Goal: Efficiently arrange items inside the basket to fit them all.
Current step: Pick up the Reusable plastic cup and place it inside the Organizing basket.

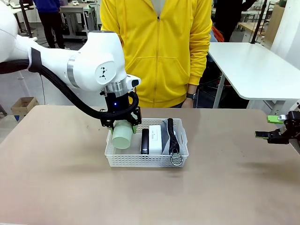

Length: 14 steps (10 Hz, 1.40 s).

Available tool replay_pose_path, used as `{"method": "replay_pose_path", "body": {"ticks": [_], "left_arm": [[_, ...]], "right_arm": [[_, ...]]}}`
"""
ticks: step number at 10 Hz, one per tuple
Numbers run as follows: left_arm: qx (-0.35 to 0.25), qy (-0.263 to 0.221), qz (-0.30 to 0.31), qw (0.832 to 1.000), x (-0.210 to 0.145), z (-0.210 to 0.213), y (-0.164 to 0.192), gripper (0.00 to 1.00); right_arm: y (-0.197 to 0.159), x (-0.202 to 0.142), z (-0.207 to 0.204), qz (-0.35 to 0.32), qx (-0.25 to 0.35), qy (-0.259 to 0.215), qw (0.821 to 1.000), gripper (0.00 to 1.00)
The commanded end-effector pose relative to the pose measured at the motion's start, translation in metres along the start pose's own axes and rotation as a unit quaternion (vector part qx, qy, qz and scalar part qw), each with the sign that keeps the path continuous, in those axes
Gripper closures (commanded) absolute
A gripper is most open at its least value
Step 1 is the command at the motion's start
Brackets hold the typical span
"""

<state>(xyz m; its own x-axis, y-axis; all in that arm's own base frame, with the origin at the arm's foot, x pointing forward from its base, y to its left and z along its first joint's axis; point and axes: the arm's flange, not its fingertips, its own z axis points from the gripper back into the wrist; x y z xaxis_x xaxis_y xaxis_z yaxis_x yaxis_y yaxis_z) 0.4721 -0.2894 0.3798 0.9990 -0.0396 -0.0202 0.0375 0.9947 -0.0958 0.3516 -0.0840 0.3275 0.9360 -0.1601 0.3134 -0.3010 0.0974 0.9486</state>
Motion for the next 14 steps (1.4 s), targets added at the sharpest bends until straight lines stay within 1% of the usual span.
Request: {"method": "replay_pose_path", "body": {"ticks": [1, 5, 9, 10, 11, 14], "left_arm": [[0.025, 0.006, 0.011, 1.0, 0.007, -0.014, -0.008, 0.16], [0.042, 0.039, 0.003, 0.998, 0.009, -0.042, -0.015, 0.16], [0.047, 0.043, 0.008, 0.998, 0.013, -0.046, -0.016, 0.16], [0.049, 0.045, 0.01, 0.998, 0.014, -0.047, -0.016, 0.12], [0.048, 0.042, 0.009, 0.998, 0.015, -0.047, -0.015, 0.0], [0.039, 0.029, 0.002, 0.999, 0.012, -0.042, -0.017, 0.0]], "right_arm": [[0.002, -0.002, -0.001, 0.007, 0.002, -0.002, 1.0, 0.0], [0.002, -0.002, -0.001, 0.007, 0.002, -0.002, 1.0, 0.0], [0.002, -0.002, -0.001, 0.007, 0.002, -0.002, 1.0, 0.0], [0.002, -0.002, -0.001, 0.007, 0.002, -0.002, 1.0, 0.0], [0.002, -0.002, -0.001, 0.007, 0.002, -0.002, 1.0, 0.0], [0.002, -0.002, -0.001, 0.007, 0.002, -0.002, 1.0, 0.0]]}}
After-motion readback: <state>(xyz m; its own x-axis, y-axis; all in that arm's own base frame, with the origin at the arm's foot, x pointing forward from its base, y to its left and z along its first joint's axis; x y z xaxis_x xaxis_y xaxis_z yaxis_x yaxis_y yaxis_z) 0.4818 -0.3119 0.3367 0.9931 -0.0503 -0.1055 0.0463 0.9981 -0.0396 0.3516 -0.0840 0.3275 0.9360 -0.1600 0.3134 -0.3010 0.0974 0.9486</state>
